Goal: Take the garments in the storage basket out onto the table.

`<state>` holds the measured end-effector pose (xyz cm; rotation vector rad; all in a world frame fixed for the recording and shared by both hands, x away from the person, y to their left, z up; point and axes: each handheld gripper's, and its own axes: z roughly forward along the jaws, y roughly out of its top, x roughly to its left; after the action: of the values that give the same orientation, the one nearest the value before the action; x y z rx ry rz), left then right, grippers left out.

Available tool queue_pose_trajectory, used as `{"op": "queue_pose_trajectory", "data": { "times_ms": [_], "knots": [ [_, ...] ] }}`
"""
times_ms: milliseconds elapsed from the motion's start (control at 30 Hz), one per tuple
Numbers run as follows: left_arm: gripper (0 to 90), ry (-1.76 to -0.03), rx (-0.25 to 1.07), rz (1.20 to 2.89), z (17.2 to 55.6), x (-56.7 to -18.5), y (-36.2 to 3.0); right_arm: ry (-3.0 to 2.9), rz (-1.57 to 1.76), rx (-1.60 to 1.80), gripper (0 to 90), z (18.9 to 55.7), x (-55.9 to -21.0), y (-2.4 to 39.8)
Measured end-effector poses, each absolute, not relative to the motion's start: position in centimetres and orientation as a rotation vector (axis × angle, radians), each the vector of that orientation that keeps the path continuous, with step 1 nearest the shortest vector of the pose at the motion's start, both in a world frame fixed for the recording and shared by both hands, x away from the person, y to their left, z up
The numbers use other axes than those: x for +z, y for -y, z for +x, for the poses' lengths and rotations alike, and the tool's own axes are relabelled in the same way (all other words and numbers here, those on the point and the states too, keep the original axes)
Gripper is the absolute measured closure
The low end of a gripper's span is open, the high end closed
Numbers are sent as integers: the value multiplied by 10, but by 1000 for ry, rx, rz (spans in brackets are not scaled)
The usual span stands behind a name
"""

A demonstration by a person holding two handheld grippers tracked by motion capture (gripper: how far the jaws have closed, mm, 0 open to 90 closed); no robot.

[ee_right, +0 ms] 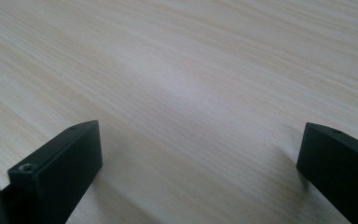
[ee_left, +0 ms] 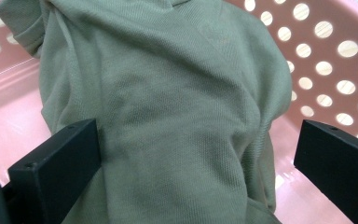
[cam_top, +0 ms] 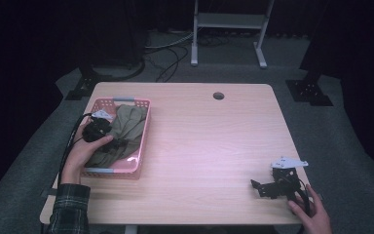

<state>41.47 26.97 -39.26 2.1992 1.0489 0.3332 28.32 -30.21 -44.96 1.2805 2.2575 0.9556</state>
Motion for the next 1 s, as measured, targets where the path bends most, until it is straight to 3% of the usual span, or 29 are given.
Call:
{"op": "queue_pose_trajectory", "data": {
  "times_ms": [1000],
  "knots": [
    [0, -1068, 322, 2254, 420, -410, -266, -2258, 1279, 956, 0, 283, -450, 302]
  ]
}}
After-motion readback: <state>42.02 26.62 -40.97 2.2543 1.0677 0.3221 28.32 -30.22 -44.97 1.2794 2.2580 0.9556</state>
